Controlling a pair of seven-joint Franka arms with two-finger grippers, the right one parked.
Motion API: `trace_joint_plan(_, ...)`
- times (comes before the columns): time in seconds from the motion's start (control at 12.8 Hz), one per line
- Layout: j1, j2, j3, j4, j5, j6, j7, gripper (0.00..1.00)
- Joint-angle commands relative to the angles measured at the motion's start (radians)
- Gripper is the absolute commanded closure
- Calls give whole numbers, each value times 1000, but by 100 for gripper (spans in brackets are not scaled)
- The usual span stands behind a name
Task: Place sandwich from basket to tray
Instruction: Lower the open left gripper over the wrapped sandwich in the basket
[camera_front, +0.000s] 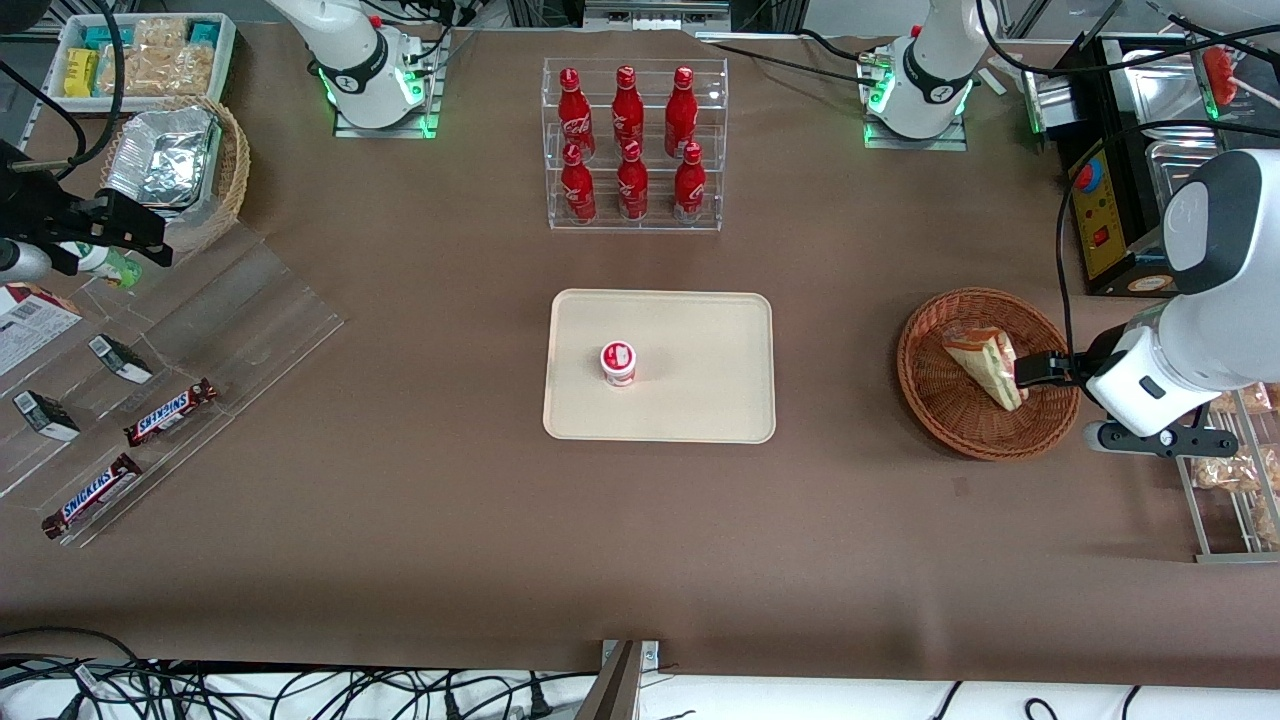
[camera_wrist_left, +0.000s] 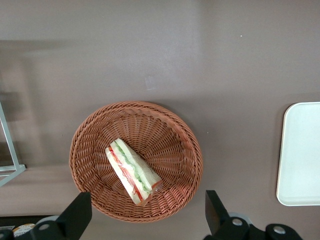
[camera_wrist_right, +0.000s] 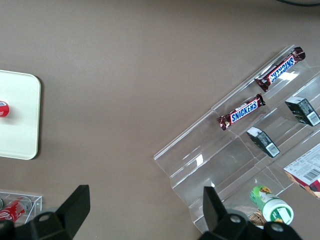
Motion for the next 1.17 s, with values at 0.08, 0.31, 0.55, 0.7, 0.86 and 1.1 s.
trace_joint_plan(0.08, -5, 1, 5, 22, -16, -22, 22, 0)
trace_joint_plan(0.31, -13, 1, 5, 22, -7, -22, 13, 0)
trace_joint_plan(0.55, 5, -6, 14, 7, -13, -30, -59, 0)
trace_joint_plan(0.7, 10, -6, 16, -4, -3, -108, -213, 0)
trace_joint_plan(0.86, 9, -8, 14, -47, -1, -98, -373, 0)
trace_joint_plan(1.1, 12, -145, 5, -366, 31, 165, -559, 0)
